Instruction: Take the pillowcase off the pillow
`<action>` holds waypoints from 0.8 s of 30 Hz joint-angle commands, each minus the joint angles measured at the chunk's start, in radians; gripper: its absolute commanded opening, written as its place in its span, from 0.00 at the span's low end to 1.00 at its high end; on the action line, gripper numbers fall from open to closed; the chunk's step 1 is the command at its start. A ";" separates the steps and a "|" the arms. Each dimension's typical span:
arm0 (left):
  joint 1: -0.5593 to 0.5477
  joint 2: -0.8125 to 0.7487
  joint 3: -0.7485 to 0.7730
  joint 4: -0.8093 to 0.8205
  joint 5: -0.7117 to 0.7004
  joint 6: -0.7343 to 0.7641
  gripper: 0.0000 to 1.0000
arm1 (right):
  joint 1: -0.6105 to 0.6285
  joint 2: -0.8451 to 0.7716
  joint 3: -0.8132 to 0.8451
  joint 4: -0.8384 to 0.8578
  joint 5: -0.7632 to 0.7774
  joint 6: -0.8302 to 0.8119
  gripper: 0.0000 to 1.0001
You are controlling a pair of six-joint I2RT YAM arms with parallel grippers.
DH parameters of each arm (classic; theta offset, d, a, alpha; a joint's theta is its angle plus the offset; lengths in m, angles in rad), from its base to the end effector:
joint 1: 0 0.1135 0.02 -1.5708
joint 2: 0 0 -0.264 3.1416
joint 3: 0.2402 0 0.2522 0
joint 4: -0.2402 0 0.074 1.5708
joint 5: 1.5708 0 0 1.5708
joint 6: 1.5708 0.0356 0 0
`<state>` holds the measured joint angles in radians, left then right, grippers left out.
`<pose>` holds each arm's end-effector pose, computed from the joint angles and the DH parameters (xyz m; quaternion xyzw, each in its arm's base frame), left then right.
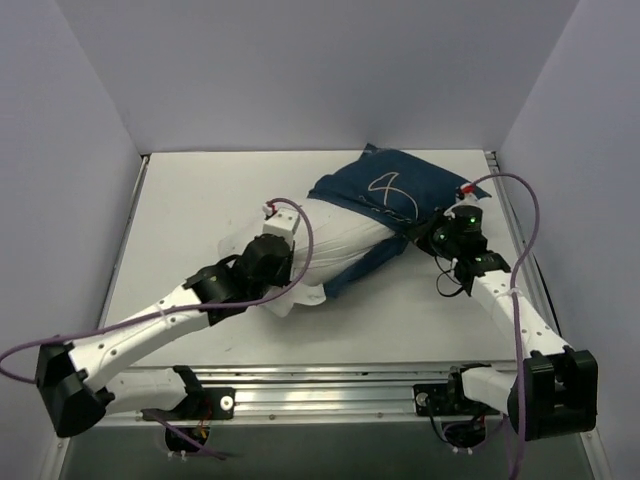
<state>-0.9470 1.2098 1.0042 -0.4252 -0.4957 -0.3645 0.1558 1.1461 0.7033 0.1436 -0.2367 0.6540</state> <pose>0.1679 -0.2043 0.3071 0.1418 0.8598 -0.0944 0.4813 0.2576 0.0489 0.2713 0.1290 0.7916 0.3196 0.5046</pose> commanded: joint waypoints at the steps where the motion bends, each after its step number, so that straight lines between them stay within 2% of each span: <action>1: 0.080 -0.169 0.053 -0.321 -0.093 -0.034 0.02 | -0.198 0.015 0.102 -0.090 0.203 -0.011 0.00; 6: 0.132 -0.335 0.091 -0.453 -0.093 -0.053 0.02 | -0.416 0.096 0.214 -0.122 0.192 -0.007 0.00; 8: 0.136 -0.360 0.100 -0.494 -0.096 -0.066 0.02 | -0.458 0.121 0.238 -0.133 0.188 -0.011 0.00; 11: 0.134 -0.377 0.100 -0.527 -0.003 -0.071 0.02 | -0.475 0.150 0.271 -0.139 0.116 -0.039 0.00; 12: 0.132 -0.368 0.097 -0.529 0.107 -0.073 0.02 | -0.467 0.135 0.259 -0.134 0.079 -0.045 0.00; 14: 0.097 -0.357 0.074 -0.489 0.222 -0.093 0.02 | -0.405 0.110 0.245 -0.139 0.051 -0.051 0.00; 15: 0.077 -0.345 0.042 -0.463 0.273 -0.100 0.14 | -0.377 0.084 0.236 -0.139 0.024 -0.056 0.00; 17: 0.001 -0.317 0.027 -0.405 0.316 -0.142 0.37 | -0.294 0.054 0.213 -0.172 0.008 -0.060 0.21; 18: -0.016 -0.305 0.033 -0.391 0.318 -0.148 0.52 | -0.271 0.020 0.206 -0.199 0.022 -0.063 0.31; 19: -0.024 -0.293 0.040 -0.371 0.341 -0.155 0.64 | -0.253 0.003 0.200 -0.214 0.034 -0.065 0.49; 21: -0.021 -0.264 0.069 -0.356 0.358 -0.154 0.82 | -0.213 -0.058 0.194 -0.257 0.068 -0.067 0.63; 22: -0.018 -0.254 0.108 -0.343 0.355 -0.154 0.95 | -0.202 -0.080 0.194 -0.269 0.097 -0.071 0.73; 23: -0.001 -0.239 0.128 -0.334 0.355 -0.152 1.00 | -0.181 -0.113 0.200 -0.298 0.115 -0.077 0.77; 24: 0.013 -0.230 0.146 -0.324 0.364 -0.146 0.95 | -0.171 -0.124 0.206 -0.315 0.134 -0.080 0.80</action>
<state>-0.9581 0.9607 1.0599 -0.7834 -0.1566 -0.5110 -0.0460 1.1007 0.9028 -0.1295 -0.2245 0.6003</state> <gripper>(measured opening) 0.958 0.783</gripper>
